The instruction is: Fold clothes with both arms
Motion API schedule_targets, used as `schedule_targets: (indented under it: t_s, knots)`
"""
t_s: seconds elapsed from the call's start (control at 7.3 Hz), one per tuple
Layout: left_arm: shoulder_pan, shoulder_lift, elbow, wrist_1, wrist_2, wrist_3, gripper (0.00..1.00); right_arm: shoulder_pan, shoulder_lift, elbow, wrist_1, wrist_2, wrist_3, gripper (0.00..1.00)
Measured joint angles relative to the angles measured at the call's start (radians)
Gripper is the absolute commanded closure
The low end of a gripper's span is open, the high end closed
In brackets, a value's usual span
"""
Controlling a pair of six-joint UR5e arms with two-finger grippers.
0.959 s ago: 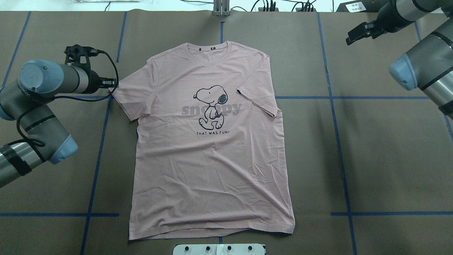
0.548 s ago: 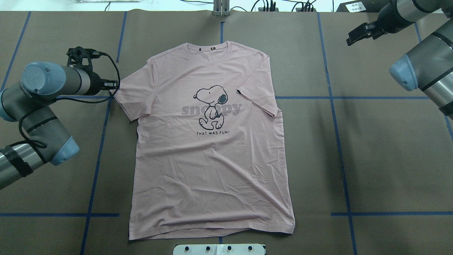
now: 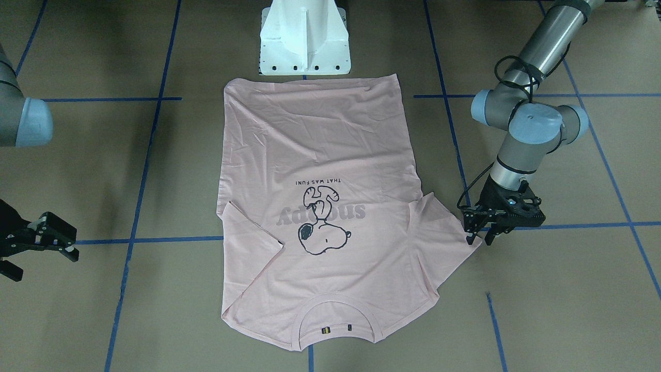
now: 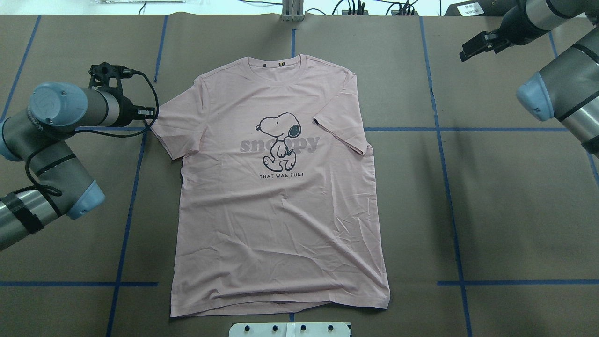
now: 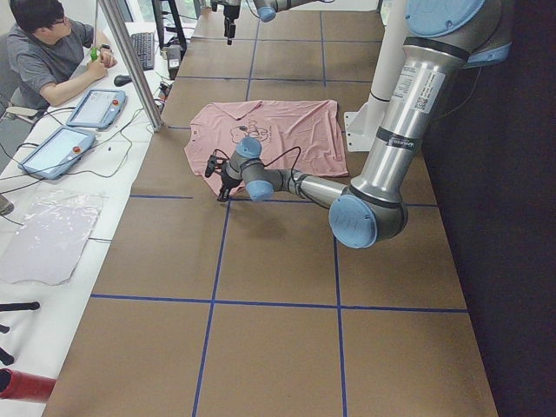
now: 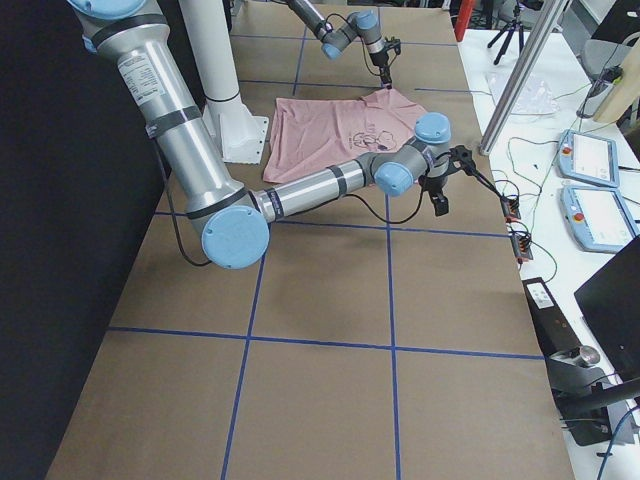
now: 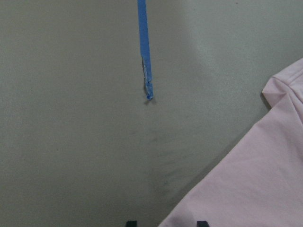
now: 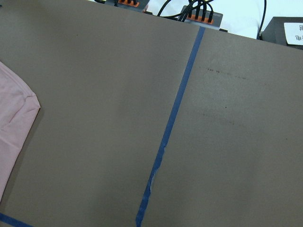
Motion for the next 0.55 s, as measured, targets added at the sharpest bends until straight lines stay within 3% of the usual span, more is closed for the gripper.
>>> schedule_targets:
  t_s: [0.14, 0.55]
  knots:
    - [0.000, 0.000, 0.000, 0.000, 0.000, 0.001, 0.99, 0.001, 0.000, 0.000, 0.000, 0.000, 0.000, 0.00]
    - [0.005, 0.002, -0.003, 0.002, -0.001, 0.008, 1.00, 0.003, 0.000, 0.000, -0.001, 0.001, 0.001, 0.00]
